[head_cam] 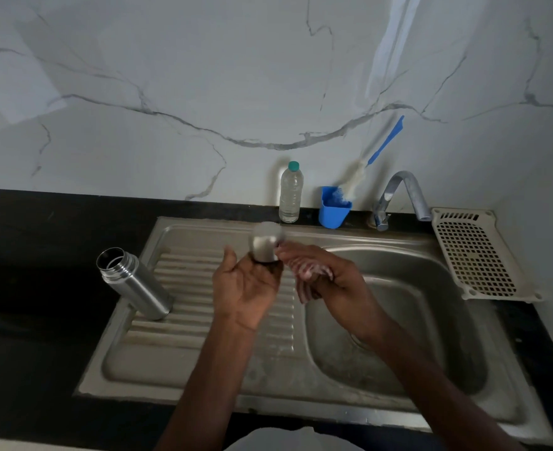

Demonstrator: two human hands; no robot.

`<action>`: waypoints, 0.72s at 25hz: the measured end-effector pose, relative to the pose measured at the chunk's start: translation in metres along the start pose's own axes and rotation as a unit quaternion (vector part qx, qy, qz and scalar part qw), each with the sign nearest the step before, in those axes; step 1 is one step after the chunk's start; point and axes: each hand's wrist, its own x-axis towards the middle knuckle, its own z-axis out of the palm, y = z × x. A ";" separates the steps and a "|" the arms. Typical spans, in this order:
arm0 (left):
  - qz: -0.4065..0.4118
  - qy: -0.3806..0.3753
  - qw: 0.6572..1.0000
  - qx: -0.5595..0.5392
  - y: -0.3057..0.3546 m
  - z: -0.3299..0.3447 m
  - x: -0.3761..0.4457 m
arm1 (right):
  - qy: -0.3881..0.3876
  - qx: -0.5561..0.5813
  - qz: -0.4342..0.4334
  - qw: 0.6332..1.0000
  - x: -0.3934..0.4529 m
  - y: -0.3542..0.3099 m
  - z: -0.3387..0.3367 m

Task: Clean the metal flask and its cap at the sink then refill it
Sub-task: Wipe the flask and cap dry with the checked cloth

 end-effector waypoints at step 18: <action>0.210 0.181 0.470 0.838 0.065 -0.194 0.004 | 0.228 0.413 0.493 0.731 0.032 0.049 0.126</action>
